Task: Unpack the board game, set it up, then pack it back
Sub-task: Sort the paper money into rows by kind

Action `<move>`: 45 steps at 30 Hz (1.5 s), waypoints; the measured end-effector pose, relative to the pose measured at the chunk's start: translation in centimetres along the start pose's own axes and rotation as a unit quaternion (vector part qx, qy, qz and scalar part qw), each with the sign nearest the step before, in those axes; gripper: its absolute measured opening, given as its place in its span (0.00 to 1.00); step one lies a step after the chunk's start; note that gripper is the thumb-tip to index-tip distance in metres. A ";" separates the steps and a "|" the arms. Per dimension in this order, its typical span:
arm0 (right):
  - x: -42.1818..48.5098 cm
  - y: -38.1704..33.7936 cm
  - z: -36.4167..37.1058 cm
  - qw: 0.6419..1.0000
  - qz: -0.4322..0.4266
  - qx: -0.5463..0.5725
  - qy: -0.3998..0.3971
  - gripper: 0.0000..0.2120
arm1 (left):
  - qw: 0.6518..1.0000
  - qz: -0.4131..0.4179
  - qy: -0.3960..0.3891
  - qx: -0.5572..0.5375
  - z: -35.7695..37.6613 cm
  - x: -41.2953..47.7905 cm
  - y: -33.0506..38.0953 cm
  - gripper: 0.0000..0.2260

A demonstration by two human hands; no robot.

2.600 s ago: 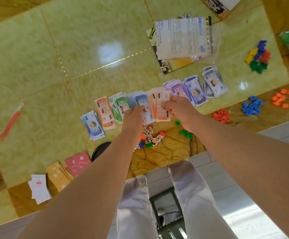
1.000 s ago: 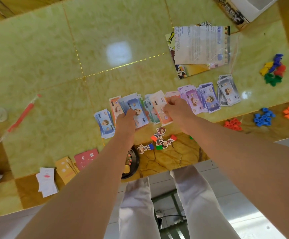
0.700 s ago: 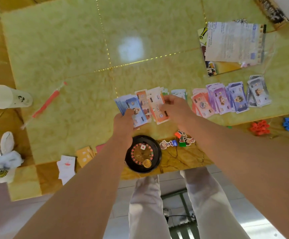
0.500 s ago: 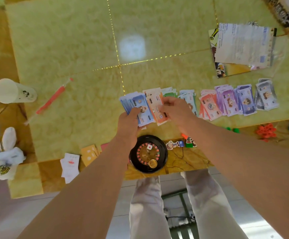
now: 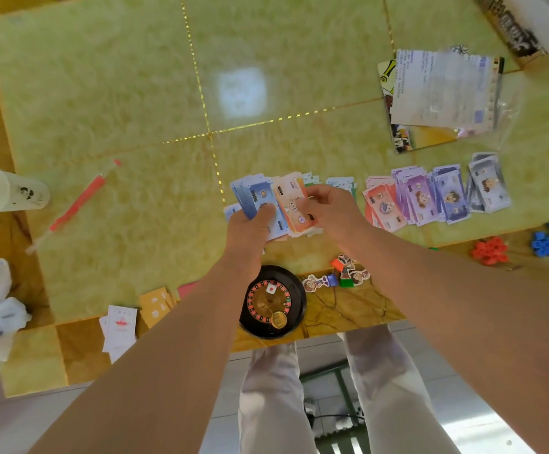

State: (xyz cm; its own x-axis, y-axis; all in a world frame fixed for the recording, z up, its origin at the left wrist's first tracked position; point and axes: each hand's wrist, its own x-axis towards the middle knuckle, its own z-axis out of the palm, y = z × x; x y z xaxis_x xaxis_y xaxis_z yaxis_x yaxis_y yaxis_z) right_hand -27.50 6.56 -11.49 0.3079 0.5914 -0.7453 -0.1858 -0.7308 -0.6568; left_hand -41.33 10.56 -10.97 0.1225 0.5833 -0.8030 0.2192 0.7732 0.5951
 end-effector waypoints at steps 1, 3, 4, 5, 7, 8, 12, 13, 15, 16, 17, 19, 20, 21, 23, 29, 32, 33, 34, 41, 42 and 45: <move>-0.1 -0.1 -0.4 1.000 -0.001 0.003 0.006 0.12 | 1.000 0.012 -0.007 0.016 0.4 0.0 0.0 0.05; -0.4 -0.2 -1.3 1.000 0.001 0.015 0.006 0.12 | 0.999 0.020 -0.007 0.040 1.2 0.0 0.1 0.04; -0.5 -0.3 -1.8 1.000 0.003 0.020 0.004 0.13 | 0.999 0.020 -0.002 0.049 1.8 0.0 0.2 0.05; -0.6 -0.3 -2.1 1.000 0.005 0.024 0.002 0.13 | 0.998 0.019 0.002 0.053 2.1 0.1 0.2 0.05; -0.5 0.0 -2.7 1.000 0.004 0.025 0.004 0.13 | 0.998 0.015 0.001 0.063 2.8 0.0 0.2 0.04; -0.4 0.1 -2.9 1.000 0.005 0.017 0.006 0.13 | 0.997 0.013 0.002 0.070 3.0 0.0 0.2 0.03; -0.2 0.5 -3.8 1.000 0.013 -0.004 0.017 0.07 | 0.997 0.008 0.007 0.078 3.2 0.1 -0.2 0.02; -0.1 0.6 -3.9 1.000 0.018 0.001 0.026 0.05 | 0.997 0.004 0.007 0.073 3.1 0.1 -0.2 0.01; 0.1 0.9 -3.9 0.999 0.030 0.007 0.045 0.07 | 0.998 -0.001 0.014 0.066 2.8 0.1 -0.3 0.02; 0.1 1.0 -3.8 0.998 0.036 0.013 0.051 0.08 | 0.998 0.001 0.020 0.066 2.6 0.1 -0.3 0.02; 0.1 1.0 -3.5 0.998 0.039 0.019 0.053 0.08 | 0.997 0.002 0.028 0.068 2.3 0.1 -0.3 0.02; 0.1 1.1 -2.9 0.998 0.044 0.026 0.040 0.07 | 0.997 0.002 0.043 0.066 1.8 0.2 -0.4 0.03; 0.1 1.0 -2.2 0.998 0.047 0.028 0.025 0.06 | 0.997 0.002 0.047 0.059 1.4 0.3 -0.5 0.03; 0.0 0.9 -1.8 0.998 0.050 0.033 0.010 0.05 | 0.998 0.000 0.045 0.049 1.1 0.3 -0.5 0.03; 0.1 0.7 -0.8 0.998 0.049 0.038 -0.004 0.08 | 0.998 -0.001 0.051 0.024 0.2 0.2 -0.6 0.03; 0.3 -0.1 1.2 0.998 0.054 0.026 0.006 0.08 | 0.997 -0.001 0.061 -0.041 -3.2 0.1 -0.5 0.10; 0.5 -0.3 2.4 0.998 0.055 0.035 -0.003 0.09 | 0.996 -0.006 0.046 -0.074 -3.9 -0.2 -0.4 0.08; 0.4 -0.3 3.0 0.998 0.054 0.034 -0.006 0.09 | 0.996 -0.008 0.039 -0.079 -4.1 -0.2 -0.4 0.07; 0.4 -0.2 3.5 0.998 0.051 0.031 -0.010 0.08 | 0.996 -0.013 0.033 -0.082 -4.2 -0.2 -0.4 0.06; 0.4 0.2 5.3 0.994 0.039 -0.071 0.069 0.07 | 0.995 -0.027 0.071 -0.056 -6.9 0.3 -1.2 0.06; 0.7 0.3 5.2 0.989 0.029 -0.090 0.110 0.07 | 0.994 -0.032 0.092 -0.048 -7.6 0.5 -1.4 0.05; 0.9 0.3 5.0 0.973 -0.005 -0.118 0.196 0.04 | 0.991 -0.044 0.117 -0.037 -8.9 1.0 -1.8 0.07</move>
State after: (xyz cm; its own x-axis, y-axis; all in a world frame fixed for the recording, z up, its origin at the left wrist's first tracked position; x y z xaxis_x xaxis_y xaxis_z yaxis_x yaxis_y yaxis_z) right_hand -31.95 8.61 -12.96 0.6500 0.4572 -0.6070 0.0246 -0.8110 -0.5845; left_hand -50.22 11.91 -12.54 -0.1237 0.5480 -0.8273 0.1472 0.8346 0.5308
